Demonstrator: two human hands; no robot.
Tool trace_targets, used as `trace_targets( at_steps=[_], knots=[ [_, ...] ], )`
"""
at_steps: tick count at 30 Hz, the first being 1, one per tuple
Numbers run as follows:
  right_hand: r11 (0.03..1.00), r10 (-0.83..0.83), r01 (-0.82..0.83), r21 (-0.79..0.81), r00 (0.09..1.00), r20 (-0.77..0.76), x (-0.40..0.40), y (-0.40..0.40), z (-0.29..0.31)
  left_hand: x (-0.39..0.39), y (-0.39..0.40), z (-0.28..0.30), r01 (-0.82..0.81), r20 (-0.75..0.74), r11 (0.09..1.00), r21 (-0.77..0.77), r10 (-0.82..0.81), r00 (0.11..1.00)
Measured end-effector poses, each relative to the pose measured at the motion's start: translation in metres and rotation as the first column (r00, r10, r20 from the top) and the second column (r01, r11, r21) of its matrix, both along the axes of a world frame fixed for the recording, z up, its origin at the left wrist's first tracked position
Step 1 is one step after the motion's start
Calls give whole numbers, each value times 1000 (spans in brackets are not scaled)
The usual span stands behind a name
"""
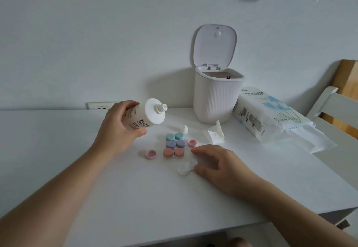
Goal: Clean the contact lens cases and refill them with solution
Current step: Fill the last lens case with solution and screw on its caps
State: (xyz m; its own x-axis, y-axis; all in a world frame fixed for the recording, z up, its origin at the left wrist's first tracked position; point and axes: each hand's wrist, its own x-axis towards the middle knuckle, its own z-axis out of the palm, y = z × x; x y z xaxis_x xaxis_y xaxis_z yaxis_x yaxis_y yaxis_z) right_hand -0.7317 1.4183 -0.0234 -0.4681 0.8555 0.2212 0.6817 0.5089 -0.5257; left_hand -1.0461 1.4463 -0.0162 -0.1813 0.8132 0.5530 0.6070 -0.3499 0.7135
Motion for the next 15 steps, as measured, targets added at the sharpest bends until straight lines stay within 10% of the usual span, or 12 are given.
trace_targets(
  at_steps=[15],
  knots=[
    [999,12,-17,48,995,97,-13,-11,2,2,-2,4,15,-4,1000,1,-15,1000]
  ],
)
